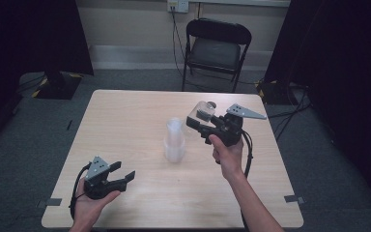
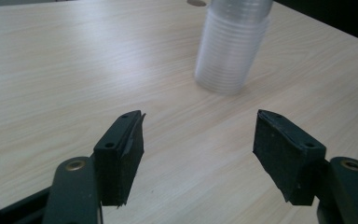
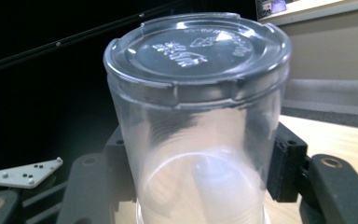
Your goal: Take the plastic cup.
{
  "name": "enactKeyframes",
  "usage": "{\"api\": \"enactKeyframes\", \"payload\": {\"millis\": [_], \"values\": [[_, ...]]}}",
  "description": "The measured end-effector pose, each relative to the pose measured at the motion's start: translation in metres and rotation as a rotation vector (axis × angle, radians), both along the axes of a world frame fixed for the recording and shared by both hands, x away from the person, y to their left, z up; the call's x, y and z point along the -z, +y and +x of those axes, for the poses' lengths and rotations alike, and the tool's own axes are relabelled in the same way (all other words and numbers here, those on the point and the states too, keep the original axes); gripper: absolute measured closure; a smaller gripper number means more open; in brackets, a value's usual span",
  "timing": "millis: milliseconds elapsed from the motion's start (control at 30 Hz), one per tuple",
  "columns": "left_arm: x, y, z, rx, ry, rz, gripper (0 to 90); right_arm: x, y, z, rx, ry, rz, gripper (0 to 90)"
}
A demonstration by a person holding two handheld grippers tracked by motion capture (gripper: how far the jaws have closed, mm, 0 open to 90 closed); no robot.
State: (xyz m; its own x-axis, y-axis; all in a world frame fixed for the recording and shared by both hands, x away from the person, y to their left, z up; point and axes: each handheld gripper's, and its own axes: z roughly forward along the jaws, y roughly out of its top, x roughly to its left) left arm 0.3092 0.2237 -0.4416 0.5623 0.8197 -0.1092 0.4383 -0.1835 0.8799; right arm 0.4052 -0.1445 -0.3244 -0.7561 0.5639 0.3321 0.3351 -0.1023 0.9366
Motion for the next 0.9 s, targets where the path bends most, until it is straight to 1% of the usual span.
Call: {"api": "enactKeyframes", "payload": {"millis": [33,67,100,133,167,200,233,267,300,333,367,400,467,500,533,567,600,667,700,733,800,833,867,900], "values": [[0.0,0.0,0.0,0.0,0.0,0.0,33.4,0.0,0.0,0.0,0.0,0.0,0.0,40.8],[-0.004,-0.004,0.0,0.015,-0.021,-0.007,33.4,0.004,-0.005,-0.004,0.006,0.023,0.012,41.0],[-0.004,-0.004,0.0,0.015,-0.021,-0.007,33.3,0.006,-0.006,-0.006,0.01,0.033,0.016,41.1],[-0.009,-0.008,0.001,0.019,-0.039,-0.007,33.4,0.008,-0.008,-0.008,0.008,0.042,0.017,41.0],[-0.009,-0.008,0.001,0.019,-0.039,-0.007,33.8,0.008,-0.008,-0.008,0.008,0.042,0.017,41.0],[-0.012,-0.011,0.002,0.026,-0.055,-0.013,35.6,0.013,-0.011,-0.012,0.006,0.063,0.019,41.1],[-0.013,-0.012,0.003,0.03,-0.062,-0.012,36.8,0.013,-0.011,-0.013,0.007,0.061,0.014,41.1],[-0.017,-0.015,0.004,0.049,-0.085,-0.023,38.3,0.014,-0.013,-0.015,0.01,0.062,0.012,41.1],[-0.017,-0.015,0.004,0.049,-0.085,-0.023,38.2,0.014,-0.013,-0.015,0.01,0.062,0.012,41.1],[-0.019,-0.018,0.004,0.058,-0.096,-0.016,38.2,0.015,-0.014,-0.016,0.008,0.069,0.014,41.1],[-0.02,-0.02,0.005,0.065,-0.098,-0.023,37.9,0.016,-0.015,-0.017,0.009,0.074,0.013,41.1],[-0.022,-0.024,0.007,0.073,-0.11,-0.024,37.7,0.017,-0.017,-0.018,0.012,0.079,0.004,41.1],[-0.027,-0.03,0.009,0.085,-0.13,-0.016,37.5,0.018,-0.019,-0.019,0.015,0.087,0.006,41.1],[-0.027,-0.03,0.009,0.085,-0.13,-0.016,37.4,0.019,-0.02,-0.02,0.012,0.096,0.012,41.2],[-0.032,-0.036,0.013,0.104,-0.146,0.014,37.3,0.02,-0.021,-0.021,0.008,0.103,0.008,41.4],[-0.035,-0.039,0.014,0.112,-0.148,0.009,37.3,0.021,-0.021,-0.022,0.007,0.108,0.002,41.6],[-0.037,-0.042,0.016,0.127,-0.154,-0.004,37.3,0.022,-0.022,-0.022,0.005,0.108,0.001,41.7],[-0.041,-0.048,0.02,0.139,-0.164,0.002,37.1,0.025,-0.023,-0.023,-0.001,0.114,-0.002,41.7],[-0.041,-0.048,0.02,0.139,-0.164,0.002,36.3,0.026,-0.023,-0.024,0.0,0.117,-0.002,41.7],[-0.043,-0.054,0.024,0.149,-0.167,-0.011,36.1,0.028,-0.024,-0.024,0.001,0.124,0.002,41.8],[-0.043,-0.061,0.027,0.159,-0.164,-0.01,35.8,0.031,-0.023,-0.025,-0.005,0.134,0.005,41.8],[-0.043,-0.061,0.027,0.159,-0.164,-0.01,35.9,0.034,-0.023,-0.025,-0.009,0.133,0.007,41.8],[-0.042,-0.069,0.031,0.189,-0.149,0.003,35.9,0.036,-0.022,-0.025,-0.012,0.137,0.006,41.9],[-0.042,-0.069,0.031,0.189,-0.149,0.003,35.8,0.039,-0.021,-0.026,-0.015,0.142,0.009,41.9]]}}
